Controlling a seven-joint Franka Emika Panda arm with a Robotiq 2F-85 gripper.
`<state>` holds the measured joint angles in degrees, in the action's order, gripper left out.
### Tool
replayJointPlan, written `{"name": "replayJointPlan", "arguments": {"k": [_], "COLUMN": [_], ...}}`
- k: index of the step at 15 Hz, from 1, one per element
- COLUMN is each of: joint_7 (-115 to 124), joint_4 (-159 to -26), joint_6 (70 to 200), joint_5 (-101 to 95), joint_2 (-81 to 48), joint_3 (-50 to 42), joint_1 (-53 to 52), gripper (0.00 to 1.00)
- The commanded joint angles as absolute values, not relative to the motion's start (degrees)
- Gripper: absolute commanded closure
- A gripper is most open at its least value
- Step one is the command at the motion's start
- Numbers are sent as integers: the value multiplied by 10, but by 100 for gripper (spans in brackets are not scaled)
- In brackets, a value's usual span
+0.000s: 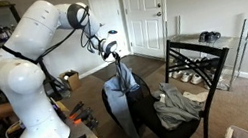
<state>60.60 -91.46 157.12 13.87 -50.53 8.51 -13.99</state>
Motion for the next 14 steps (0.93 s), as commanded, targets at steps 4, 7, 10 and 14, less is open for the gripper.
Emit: {"name": "replayJointPlan", "arguments": {"k": [4, 7, 10, 14], "joint_7": [554, 568, 573, 573], "joint_4": [-878, -861, -824, -810], "joint_6": [1546, 1535, 1503, 1509], "joint_5": [147, 134, 128, 142], "joint_2": [-516, -514, -527, -531], "joint_3": [105, 85, 74, 72], "joint_1": [-171, -208, -230, -225], "gripper": [99, 99, 99, 71]}}
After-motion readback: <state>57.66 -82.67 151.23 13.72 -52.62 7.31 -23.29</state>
